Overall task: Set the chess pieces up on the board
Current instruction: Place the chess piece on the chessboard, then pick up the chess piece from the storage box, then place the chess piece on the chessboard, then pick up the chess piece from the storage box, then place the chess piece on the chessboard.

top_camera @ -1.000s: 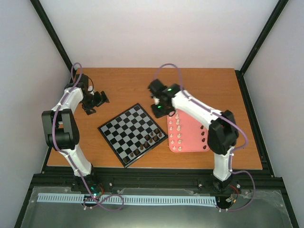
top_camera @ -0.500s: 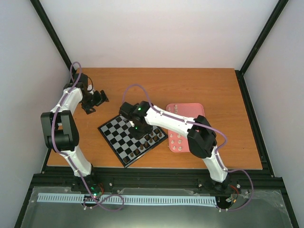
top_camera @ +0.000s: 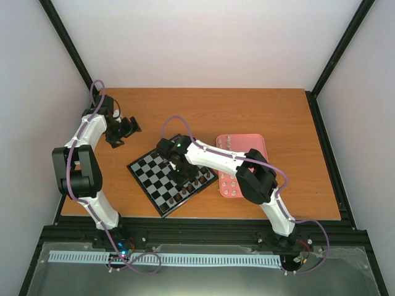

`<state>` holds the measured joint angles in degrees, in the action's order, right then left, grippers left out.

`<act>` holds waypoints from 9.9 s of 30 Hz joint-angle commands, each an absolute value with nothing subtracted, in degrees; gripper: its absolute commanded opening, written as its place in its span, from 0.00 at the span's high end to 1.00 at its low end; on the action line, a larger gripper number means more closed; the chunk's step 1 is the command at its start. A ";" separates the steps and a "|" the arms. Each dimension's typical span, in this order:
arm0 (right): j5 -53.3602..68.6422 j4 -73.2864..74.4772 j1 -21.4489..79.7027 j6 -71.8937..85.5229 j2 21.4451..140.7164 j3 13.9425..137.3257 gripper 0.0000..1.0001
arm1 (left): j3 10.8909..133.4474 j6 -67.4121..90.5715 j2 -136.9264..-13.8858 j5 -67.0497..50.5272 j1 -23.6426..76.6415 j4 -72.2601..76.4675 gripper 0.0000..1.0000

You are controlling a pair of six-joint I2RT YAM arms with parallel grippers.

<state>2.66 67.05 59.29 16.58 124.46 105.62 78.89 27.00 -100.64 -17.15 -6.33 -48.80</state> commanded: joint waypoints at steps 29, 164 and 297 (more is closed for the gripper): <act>2.31 69.12 59.49 15.91 127.31 106.41 0.91 | 78.76 26.91 -99.34 -17.40 -6.06 -47.73 0.00; 6.55 72.95 60.82 16.65 127.48 114.33 0.95 | 78.54 29.17 -100.14 -13.79 -5.51 -49.48 0.00; 0.90 64.02 32.38 19.51 100.57 85.49 0.97 | 80.63 27.51 -102.98 -14.84 -5.83 -50.03 0.00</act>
<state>-0.86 60.86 20.91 15.29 99.09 78.19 79.46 28.45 -103.88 -15.53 -5.98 -49.58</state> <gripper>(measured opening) 0.091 0.998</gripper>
